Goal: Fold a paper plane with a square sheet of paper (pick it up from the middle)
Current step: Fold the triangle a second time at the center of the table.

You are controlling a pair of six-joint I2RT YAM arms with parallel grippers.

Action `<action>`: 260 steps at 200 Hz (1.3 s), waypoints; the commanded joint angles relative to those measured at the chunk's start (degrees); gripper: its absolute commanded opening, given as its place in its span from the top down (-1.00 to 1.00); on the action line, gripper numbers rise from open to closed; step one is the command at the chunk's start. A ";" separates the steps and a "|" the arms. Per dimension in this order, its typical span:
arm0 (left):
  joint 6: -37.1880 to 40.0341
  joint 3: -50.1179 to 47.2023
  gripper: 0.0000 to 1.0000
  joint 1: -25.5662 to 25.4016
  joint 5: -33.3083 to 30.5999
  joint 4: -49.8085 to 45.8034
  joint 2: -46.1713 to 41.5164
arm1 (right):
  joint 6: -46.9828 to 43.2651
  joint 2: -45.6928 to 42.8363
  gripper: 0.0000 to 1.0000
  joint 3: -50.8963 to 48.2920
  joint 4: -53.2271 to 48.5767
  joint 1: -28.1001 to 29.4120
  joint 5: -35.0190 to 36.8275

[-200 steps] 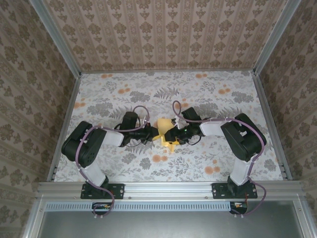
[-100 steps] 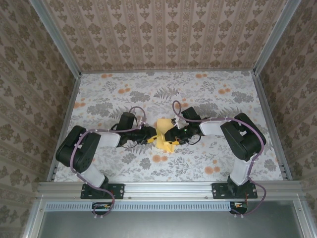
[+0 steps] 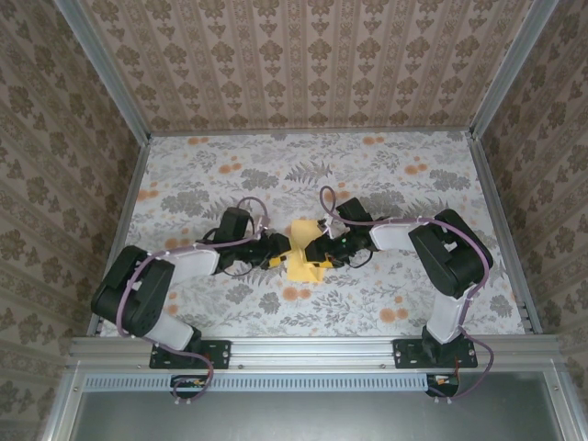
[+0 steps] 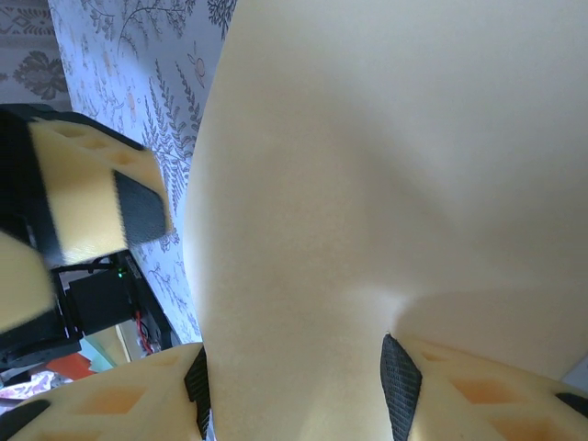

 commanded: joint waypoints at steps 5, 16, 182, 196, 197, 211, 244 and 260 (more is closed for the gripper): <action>-2.94 3.39 -0.01 -1.66 0.23 4.41 4.77 | -2.10 3.04 -0.12 -0.85 -4.26 -0.43 4.52; -4.05 4.24 -0.02 -1.69 -0.12 5.51 6.64 | -2.22 2.97 -0.13 -0.78 -4.37 -0.43 4.46; -4.03 5.28 0.49 -1.69 -0.94 5.89 13.38 | 1.46 -6.42 -0.18 0.39 -0.42 -1.04 5.75; -3.34 5.43 0.57 -1.69 -1.02 5.03 13.42 | 1.66 -7.30 -0.04 1.38 -2.10 -1.13 8.98; -3.34 5.41 0.57 -1.69 -0.99 5.05 13.42 | 1.66 -7.27 -0.03 1.49 -2.18 -1.13 9.23; -2.77 5.74 0.63 -1.61 -1.03 4.48 13.44 | 1.40 -6.32 0.12 3.50 -4.77 -1.14 12.11; -2.37 5.79 0.66 -1.51 -1.00 4.04 13.42 | 1.65 -0.11 0.32 9.24 -8.05 -1.05 15.15; -2.30 5.78 0.66 -1.51 -0.95 4.08 13.42 | 1.84 2.98 0.34 12.26 -9.36 -1.05 16.13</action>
